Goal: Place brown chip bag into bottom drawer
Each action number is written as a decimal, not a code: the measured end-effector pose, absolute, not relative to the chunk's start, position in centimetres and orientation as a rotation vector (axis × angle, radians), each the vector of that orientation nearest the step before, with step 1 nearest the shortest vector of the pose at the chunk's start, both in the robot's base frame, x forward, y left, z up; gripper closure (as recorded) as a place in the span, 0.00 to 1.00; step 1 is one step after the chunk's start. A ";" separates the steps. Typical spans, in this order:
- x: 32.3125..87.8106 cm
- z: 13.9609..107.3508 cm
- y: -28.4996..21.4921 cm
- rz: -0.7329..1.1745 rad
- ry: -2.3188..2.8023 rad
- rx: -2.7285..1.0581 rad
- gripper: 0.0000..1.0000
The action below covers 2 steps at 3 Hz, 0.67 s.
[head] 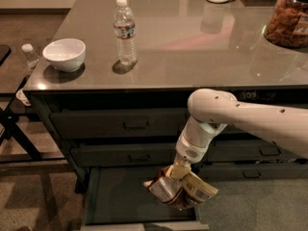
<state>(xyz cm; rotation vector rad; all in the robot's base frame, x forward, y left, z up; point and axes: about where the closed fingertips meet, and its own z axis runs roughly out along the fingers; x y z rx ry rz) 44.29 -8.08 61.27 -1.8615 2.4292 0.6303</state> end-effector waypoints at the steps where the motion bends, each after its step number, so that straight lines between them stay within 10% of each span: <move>1: 45.6 59.0 -7.1 0.717 2.397 -1.797 1.00; 2: 47.2 55.1 -5.9 0.842 2.370 -1.733 1.00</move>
Offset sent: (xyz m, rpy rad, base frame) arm 0.0566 0.0339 -0.1114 0.2736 0.0900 -0.0920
